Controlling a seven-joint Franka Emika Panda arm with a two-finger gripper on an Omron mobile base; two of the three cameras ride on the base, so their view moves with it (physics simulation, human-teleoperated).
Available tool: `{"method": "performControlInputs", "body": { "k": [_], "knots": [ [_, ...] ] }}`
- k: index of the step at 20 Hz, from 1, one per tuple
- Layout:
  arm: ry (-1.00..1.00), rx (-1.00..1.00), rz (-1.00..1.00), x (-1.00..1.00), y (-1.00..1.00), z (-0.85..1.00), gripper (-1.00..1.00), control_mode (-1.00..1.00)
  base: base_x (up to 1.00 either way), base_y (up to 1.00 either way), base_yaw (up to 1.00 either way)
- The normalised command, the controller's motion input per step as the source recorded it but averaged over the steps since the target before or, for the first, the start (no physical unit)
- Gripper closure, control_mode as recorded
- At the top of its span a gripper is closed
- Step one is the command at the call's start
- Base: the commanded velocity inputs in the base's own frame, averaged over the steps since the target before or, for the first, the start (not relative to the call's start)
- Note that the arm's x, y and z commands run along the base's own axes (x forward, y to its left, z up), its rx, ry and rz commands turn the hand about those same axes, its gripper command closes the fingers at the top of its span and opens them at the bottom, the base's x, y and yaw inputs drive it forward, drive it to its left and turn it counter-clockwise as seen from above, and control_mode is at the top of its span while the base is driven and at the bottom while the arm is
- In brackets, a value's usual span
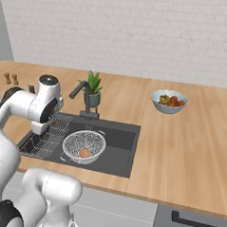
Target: Put the colander in the sink, put the peach, kiwi in the colander, and turn on the sink faucet and pour water over the colander.
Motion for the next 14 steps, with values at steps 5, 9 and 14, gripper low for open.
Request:
{"method": "performControlInputs", "body": {
  "k": [5,9,14],
  "knots": [
    [0.05,0.18,-0.02,0.00,-1.00,-0.53,1.00,-1.00,0.00,0.00,0.00],
    [0.00,0.16,0.00,0.02,-1.00,-0.79,1.00,-1.00,0.00,0.00,0.00],
    [-0.05,0.18,0.01,0.11,-0.92,-0.86,1.00,-1.00,0.00,0.00,0.00]
  ]
}}
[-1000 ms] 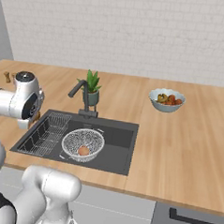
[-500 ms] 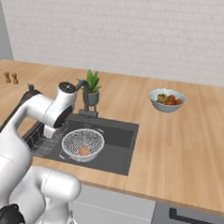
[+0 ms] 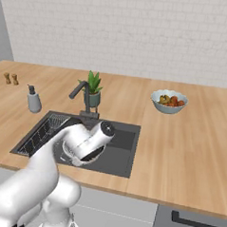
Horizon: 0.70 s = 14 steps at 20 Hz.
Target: Put the colander in the sink, put the peach, kiwi in the colander, and turn on the sink faucet and pour water over the colander.
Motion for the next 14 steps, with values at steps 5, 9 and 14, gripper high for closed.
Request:
{"method": "performControlInputs", "body": {
  "k": [5,9,14],
  "knots": [
    [0.00,0.04,0.11,0.49,-0.26,-0.43,1.00,-1.00,0.00,0.00,0.00],
    [0.11,0.00,0.09,0.55,0.00,-0.03,1.00,-1.00,0.00,0.00,0.00],
    [0.17,0.00,0.04,0.45,0.00,0.09,1.00,-1.00,0.00,0.00,0.00]
  ]
}}
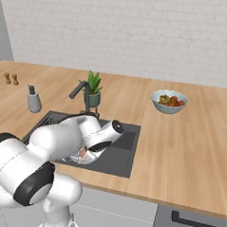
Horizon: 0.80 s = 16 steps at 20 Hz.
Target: Put the colander in the sink, put the peach, kiwi in the colander, and turn on the sink faucet and pour water over the colander.
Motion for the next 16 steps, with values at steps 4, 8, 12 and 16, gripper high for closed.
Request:
{"method": "performControlInputs", "body": {
  "k": [4,8,12,16],
  "knots": [
    [0.07,0.00,0.00,0.38,0.01,-0.03,1.00,-1.00,0.00,0.00,0.00],
    [-0.02,0.00,0.00,0.26,0.06,-0.35,1.00,-1.00,0.00,0.00,0.00],
    [-0.08,0.00,0.00,0.19,0.23,-0.46,1.00,-1.00,0.00,0.00,0.00],
    [-0.04,0.00,0.00,0.17,0.34,-0.29,1.00,-1.00,0.00,0.00,0.00]
  ]
}}
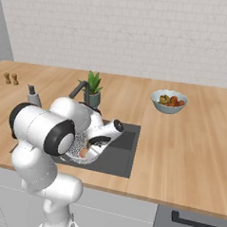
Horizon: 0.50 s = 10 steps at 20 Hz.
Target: Put the colander in the sink, put the peach, kiwi in the colander, and turn on the sink faucet and pour water over the colander.
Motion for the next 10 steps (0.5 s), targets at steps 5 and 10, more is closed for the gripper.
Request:
{"method": "performControlInputs", "body": {
  "k": [5,10],
  "knots": [
    [0.00,0.00,0.00,0.27,0.25,0.00,1.00,-1.00,0.00,0.00,0.00],
    [0.01,-0.01,0.00,0.38,0.10,-0.24,1.00,-1.00,0.00,0.00,0.00]
  ]
}}
